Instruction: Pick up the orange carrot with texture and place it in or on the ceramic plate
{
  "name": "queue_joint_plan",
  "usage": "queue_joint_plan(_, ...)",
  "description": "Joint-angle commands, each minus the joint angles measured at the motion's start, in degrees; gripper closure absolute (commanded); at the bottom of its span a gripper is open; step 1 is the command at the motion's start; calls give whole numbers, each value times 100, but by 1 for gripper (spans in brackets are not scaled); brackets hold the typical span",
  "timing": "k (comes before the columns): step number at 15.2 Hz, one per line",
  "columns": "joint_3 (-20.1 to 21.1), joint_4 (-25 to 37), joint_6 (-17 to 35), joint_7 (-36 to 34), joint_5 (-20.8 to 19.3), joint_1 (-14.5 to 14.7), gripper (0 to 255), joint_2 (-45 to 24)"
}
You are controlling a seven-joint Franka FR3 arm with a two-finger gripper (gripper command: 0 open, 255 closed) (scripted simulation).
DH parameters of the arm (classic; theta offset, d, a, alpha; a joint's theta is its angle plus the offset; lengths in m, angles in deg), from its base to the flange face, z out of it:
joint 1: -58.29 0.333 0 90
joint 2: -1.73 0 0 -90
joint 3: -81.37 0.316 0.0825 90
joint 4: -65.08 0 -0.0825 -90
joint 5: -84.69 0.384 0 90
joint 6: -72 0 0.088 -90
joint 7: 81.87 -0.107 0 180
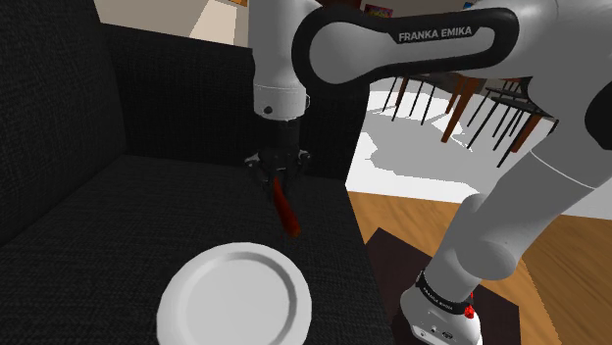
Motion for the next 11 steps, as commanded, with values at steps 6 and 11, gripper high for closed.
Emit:
queue_joint_plan(6,-38,565,-567,-38,-23,-20,255,2)
queue_joint_plan(11,232,787,-640,-489,18,142,255,-102)
